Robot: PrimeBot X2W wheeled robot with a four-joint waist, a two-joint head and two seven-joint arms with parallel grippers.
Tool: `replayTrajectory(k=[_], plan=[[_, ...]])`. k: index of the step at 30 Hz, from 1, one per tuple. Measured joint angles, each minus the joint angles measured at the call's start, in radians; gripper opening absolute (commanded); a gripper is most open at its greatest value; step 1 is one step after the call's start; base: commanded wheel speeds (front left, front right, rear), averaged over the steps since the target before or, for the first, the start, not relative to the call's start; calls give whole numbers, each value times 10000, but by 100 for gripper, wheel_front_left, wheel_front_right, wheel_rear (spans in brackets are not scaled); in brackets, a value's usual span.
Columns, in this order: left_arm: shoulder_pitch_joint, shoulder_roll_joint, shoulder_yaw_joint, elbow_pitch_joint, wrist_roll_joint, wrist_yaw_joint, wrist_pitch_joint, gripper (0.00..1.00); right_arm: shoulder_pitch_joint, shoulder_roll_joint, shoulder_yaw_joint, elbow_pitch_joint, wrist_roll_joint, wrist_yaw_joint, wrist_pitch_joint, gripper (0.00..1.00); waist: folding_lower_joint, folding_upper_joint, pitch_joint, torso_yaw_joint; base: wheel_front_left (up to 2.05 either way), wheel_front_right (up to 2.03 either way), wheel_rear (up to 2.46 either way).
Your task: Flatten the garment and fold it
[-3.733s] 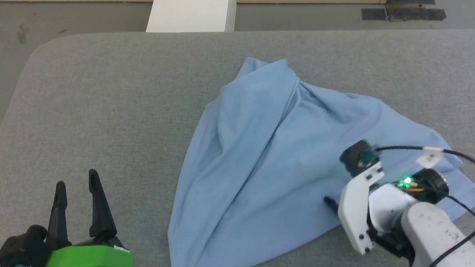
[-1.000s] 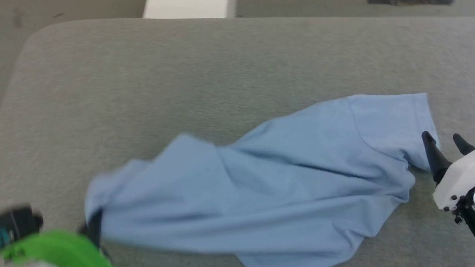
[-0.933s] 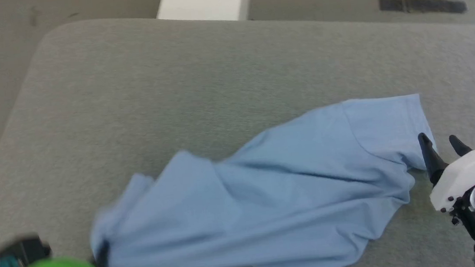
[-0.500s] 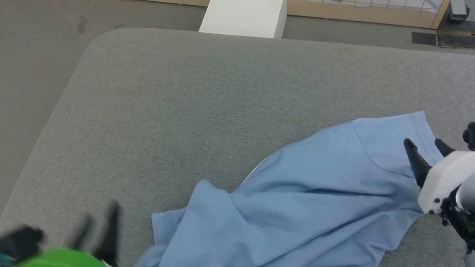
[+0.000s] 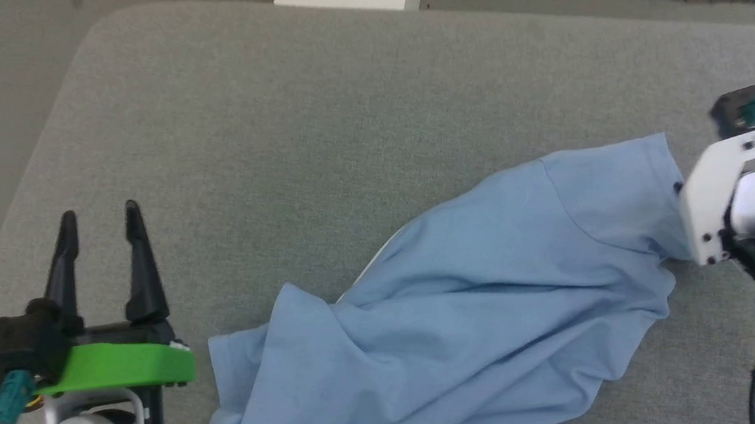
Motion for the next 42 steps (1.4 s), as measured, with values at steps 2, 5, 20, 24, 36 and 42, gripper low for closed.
replayTrajectory(k=[2, 5, 20, 24, 36, 42], plan=[[-110, -71, -146, 244, 127, -33, -144, 100, -81, -165, 669, 270, 42, 2, 474, 100, 0, 0, 220, -36, 0, 0, 0], [-233, -219, -236, 566, 163, -54, -274, 100, -192, -232, 1252, 443, 700, -4, 1030, 100, 0, 0, 537, -96, 0, 0, 0], [-231, -278, -40, 963, 96, -54, -414, 100, 294, -132, -2510, -1620, 1779, 4, -1116, 0, 0, 0, 88, -551, 0, 0, 0], [-121, -284, -46, 949, -17, -50, -345, 100, 2304, 483, -4040, -2151, 1342, 0, -600, 0, 0, 0, -164, -709, 0, 0, 0], [-808, -286, -865, 842, -675, -454, 1910, 100, 3219, 1760, -4803, -3112, 1321, 0, -1778, 100, 0, 0, -247, -1319, 0, 0, 0], [-4181, -658, -2675, 1634, -1112, -1212, 5921, 100, 2735, 1847, -4487, -3116, 1179, 0, -2196, 100, 0, 0, -52, -1569, 0, 0, 0]])
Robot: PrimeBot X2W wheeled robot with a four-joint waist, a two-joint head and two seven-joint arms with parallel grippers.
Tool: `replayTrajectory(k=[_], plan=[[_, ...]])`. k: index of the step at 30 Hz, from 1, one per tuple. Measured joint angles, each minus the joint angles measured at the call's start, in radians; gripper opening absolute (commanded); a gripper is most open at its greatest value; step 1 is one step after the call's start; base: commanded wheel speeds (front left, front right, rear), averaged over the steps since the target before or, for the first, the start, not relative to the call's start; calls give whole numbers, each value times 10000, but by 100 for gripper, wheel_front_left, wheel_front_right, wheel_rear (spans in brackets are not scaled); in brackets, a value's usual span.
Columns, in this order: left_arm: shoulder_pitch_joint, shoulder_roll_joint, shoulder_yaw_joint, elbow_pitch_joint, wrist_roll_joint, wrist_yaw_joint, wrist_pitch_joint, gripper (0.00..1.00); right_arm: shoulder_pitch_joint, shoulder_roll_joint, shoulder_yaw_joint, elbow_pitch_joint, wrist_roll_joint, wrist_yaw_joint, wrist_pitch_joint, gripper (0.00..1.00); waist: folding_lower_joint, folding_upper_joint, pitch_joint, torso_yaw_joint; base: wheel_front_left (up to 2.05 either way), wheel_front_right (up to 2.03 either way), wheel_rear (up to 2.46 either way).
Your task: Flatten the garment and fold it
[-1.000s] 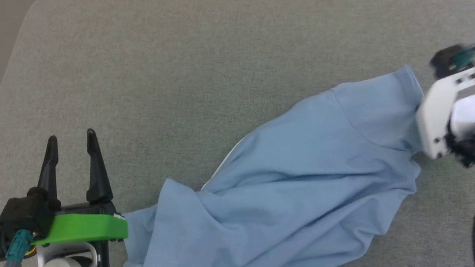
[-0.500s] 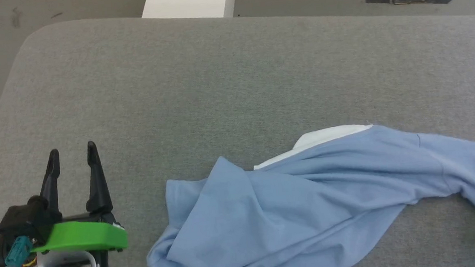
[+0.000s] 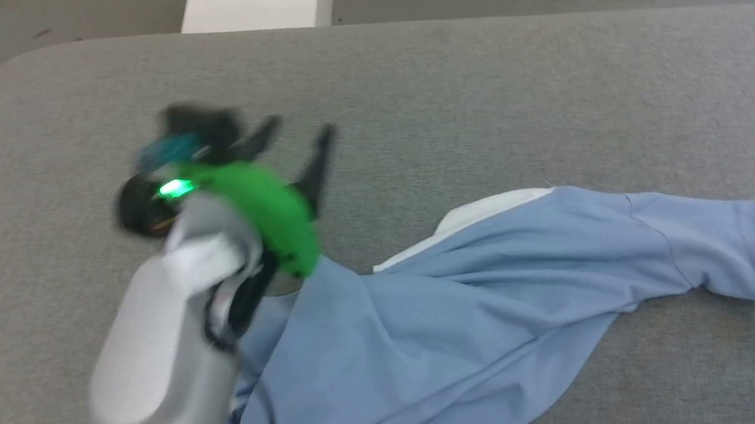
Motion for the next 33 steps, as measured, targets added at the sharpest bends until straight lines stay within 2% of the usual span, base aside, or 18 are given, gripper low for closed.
replayTrajectory(k=[3, 7, 15, 16, 18, 20, 24, 28, 33], plan=[[-901, -84, -1064, 1043, -165, -393, 2355, 100, -117, 79, 251, 140, 90, 0, -69, 100, 0, 0, 125, -225, 0, 0, 0], [-1310, -196, -1969, 1918, -640, -566, 4694, 100, -134, 102, 242, 320, 102, 0, -236, 100, 0, 0, 415, -499, 0, 0, 0], [-1465, -111, -2614, 2382, -815, -681, 5856, 100, -136, 109, 82, 713, 127, 0, -591, 100, 0, 0, 917, -951, 0, 0, 0], [-1443, -119, -2646, 2420, -905, -690, 5994, 81, -136, 109, 77, 752, 125, 0, -600, 100, 0, 0, 954, -987, 0, 0, 0], [-1385, -174, -2650, 2420, -1160, -696, 6078, 4, -137, 111, 69, 817, 117, 0, -681, 100, 0, 0, 997, -1020, 0, 0, 0], [-1362, -188, -2654, 2383, -1321, -727, 6092, 0, -167, 111, 109, 892, 109, 0, -759, 100, -1, 0, 986, -1004, 0, 0, 0], [-1730, 13, -2036, 2128, -1066, -499, 5003, 0, -392, 119, 412, 1112, 107, 0, -917, 100, 0, 0, 965, -1013, 0, 0, 0], [-3219, 454, -1513, 2040, -265, -278, 4019, 0, -505, 123, 612, 1250, 123, 0, -1016, 100, -1, 1, 1031, -1106, 0, 0, 0], [-4732, 832, -1476, 2579, 675, -299, 3104, 0, -564, 128, 840, 1308, 150, 0, -1118, 100, 0, 0, 1262, -1243, 0, 0, 0]])
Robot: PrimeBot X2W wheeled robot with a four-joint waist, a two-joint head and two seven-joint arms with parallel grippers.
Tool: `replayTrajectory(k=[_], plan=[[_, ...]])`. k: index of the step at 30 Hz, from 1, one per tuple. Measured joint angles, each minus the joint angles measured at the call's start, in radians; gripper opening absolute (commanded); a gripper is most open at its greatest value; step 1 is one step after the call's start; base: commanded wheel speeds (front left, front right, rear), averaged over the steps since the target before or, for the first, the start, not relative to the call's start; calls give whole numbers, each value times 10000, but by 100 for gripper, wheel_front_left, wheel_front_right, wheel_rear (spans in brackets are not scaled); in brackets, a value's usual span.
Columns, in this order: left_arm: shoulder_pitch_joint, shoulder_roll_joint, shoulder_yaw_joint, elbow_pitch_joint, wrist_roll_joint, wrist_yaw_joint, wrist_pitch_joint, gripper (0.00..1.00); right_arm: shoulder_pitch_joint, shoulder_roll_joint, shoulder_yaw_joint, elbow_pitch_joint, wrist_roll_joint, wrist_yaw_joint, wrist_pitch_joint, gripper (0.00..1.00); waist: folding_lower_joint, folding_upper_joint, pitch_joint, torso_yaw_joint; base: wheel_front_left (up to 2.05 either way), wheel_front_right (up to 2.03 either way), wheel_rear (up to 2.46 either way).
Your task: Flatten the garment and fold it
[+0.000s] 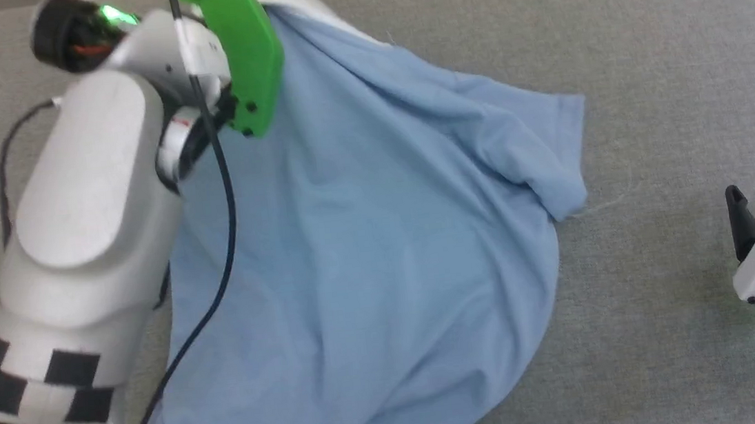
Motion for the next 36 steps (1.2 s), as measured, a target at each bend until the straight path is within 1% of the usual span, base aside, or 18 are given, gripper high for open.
replayTrajectory(k=[1, 2, 4, 6, 9, 12, 14, 16, 18, 22, 24, 25, 28, 33, 36], plan=[[-245, 4, -104, 518, 171, -67, -464, 0, -41, 2, 69, 69, 29, 0, -50, 100, 0, 0, 116, -64, 0, 0, 0], [-279, -25, -140, 773, 192, -69, -604, 0, -54, 2, 100, 104, 35, 0, -86, 100, 0, 0, 161, -90, 0, 0, 0], [-272, -155, -238, 1363, 215, -71, -1003, 100, -111, 0, 167, 221, 59, 0, -113, 100, 0, 0, 259, -139, 0, 0, 0], [-249, -295, -230, 1718, 213, -67, -1448, 100, -139, 2, 222, 311, 119, 0, -178, 100, 0, 0, 299, -167, 0, 0, 0], [-252, -468, 50, 1835, 188, 38, -2598, 100, -138, 2, 221, 389, 111, 0, -268, 100, 0, 0, 253, -126, 0, 0, 0], [-105, -453, 744, 1592, -52, 347, -4236, 100, -133, 6, 274, 410, 111, 0, -368, 100, 0, 0, 60, -50, 0, 0, 0], [248, -303, 1168, 1235, -111, 566, -5248, 100, -117, 2, 362, 410, 125, 0, -433, 100, 0, 0, -116, 21, 0, 0, 0], [948, -146, 1601, 857, -259, 803, -6027, 100, -68, 2, 497, 393, 163, 0, -433, 100, 0, 0, -324, 118, 0, 0, 0], [2095, -73, 2132, 412, -617, 1156, -6715, 100, 58, 6, 671, 364, 224, 0, -428, 100, 0, 0, -569, 240, 0, 0, 0], [4642, -40, 2903, -619, -1131, 1762, -7695, 100, 327, 6, 1005, 328, 334, 0, -150, 100, 0, 0, -988, 511, 0, 0, 0], [5471, -65, 3103, -1053, -1252, 1933, -8044, 100, 349, 2, 1145, 324, 343, 0, -40, 100, 0, 0, -1086, 655, 0, 0, 0], [6051, -136, 3279, -1358, -1335, 2100, -8310, 100, 336, 2, 1277, 316, 343, 0, 102, 100, 0, 0, -1148, 761, 0, 0, 0], [7142, -211, 3480, -1923, -1469, 2320, -8604, 100, 139, -19, 1588, 328, 267, 0, 577, 100, 0, -1, -1241, 976, 0, 0, 0], [7980, -215, 3616, -2464, -1517, 2583, -8600, 100, -910, -357, 1870, 763, -420, 0, 1871, 100, 0, 0, -1168, 1214, 0, 0, 0], [8177, -219, 3655, -2752, -1572, 2665, -8571, 100, -1729, -589, 2355, 1354, -780, 0, 2569, 100, 0, 0, -1016, 1287, 0, 0, 0]])
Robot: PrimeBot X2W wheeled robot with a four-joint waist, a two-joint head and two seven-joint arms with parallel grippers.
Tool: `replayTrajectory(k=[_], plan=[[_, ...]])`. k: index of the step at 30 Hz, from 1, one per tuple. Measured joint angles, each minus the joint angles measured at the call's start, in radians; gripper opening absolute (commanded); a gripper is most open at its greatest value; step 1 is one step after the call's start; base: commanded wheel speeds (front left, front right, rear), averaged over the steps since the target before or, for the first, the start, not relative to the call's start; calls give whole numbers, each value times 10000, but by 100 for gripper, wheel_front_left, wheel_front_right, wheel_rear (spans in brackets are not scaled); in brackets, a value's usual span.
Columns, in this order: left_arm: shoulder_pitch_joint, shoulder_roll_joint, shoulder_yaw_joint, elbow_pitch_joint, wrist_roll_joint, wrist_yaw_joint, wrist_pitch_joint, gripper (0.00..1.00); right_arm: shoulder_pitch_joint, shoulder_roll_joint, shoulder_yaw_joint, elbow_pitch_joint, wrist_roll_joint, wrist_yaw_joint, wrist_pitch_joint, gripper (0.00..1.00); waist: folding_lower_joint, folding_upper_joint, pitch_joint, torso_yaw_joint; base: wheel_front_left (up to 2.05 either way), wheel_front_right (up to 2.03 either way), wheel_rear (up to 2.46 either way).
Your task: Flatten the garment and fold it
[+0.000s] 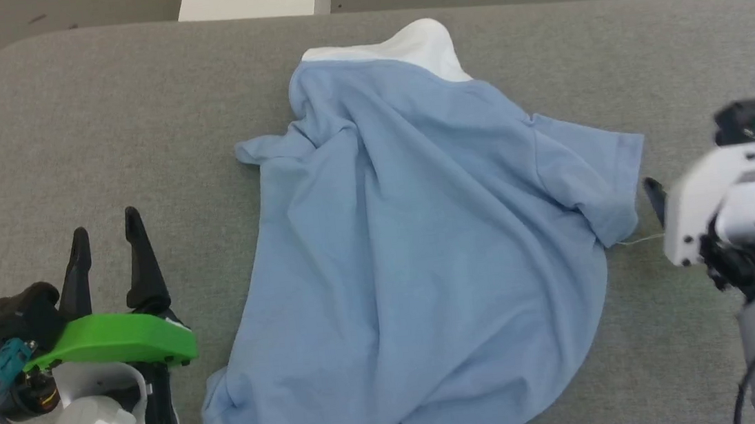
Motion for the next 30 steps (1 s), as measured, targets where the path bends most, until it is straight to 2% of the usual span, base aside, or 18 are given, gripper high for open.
replayTrajectory(k=[5, 8, 9, 10, 11, 13, 17, 19, 21, 22, 23, 25, 30], plan=[[138, -17, -19, -205, -92, 86, 81, 100, -523, -52, 1068, 1072, -82, 0, 798, 100, 0, 0, 261, 148, 0, 0, 0], [151, -31, -44, -236, -163, 86, 115, 100, -715, -249, 1501, 1310, -75, -2, 1037, 100, 0, 0, 405, 223, 0, 0, 0], [151, -38, -50, -238, -167, 86, 117, 100, -817, -299, 1513, 1358, 12, -2, 1103, 29, 0, 0, 446, 249, 0, 0, 0], [151, -40, -52, -240, -176, 86, 115, 100, -882, -351, 1542, 1371, 107, -2, 1101, 2, 0, 0, 476, 267, 0, 0, 0], [160, -40, -46, -251, -207, 96, 115, 100, -917, -518, 1419, 1312, 479, 0, 938, 0, 0, 0, 500, 258, 0, 0, 0], [168, -36, -42, -311, -240, 100, 115, 100, -912, -894, 539, 1250, 863, 4, 859, 0, 0, 0, 473, 247, 0, 0, 0], [185, -35, -59, -359, -265, 134, 165, 100, -881, -1732, -1235, 972, 441, 2, 792, 0, 0, 0, 434, 251, 0, 0, 0], [213, -38, -63, -366, -290, 142, 205, 100, -725, -1864, -1896, 796, -8, 2, 1035, 0, 0, 0, 399, 259, 0, 0, 0], [288, -35, -58, -370, -353, 178, 253, 100, -426, -1709, -2380, 604, -349, 2, 1210, 0, 0, 0, 372, 242, 0, 0, 0], [348, -31, -52, -362, -355, 186, 295, 100, -280, -1528, -2537, 468, -441, 2, 1160, 30, 0, 0, 361, 217, 0, 0, 0], [395, -29, -52, -359, -368, 190, 326, 100, -183, -1321, -2608, 336, -435, 2, 1051, 100, 0, 0, 346, 186, 0, 0, 0], [436, -21, -54, -351, -418, 219, 424, 100, -102, -957, -2711, 25, -380, 2, 698, 100, 0, 0, 308, 122, 0, 0, 0], [276, 40, -167, -318, -506, 261, 1072, 100, -75, -295, -2964, -1267, -111, 0, -1287, 100, 0, 0, 138, 16, 0, 0, 0]])
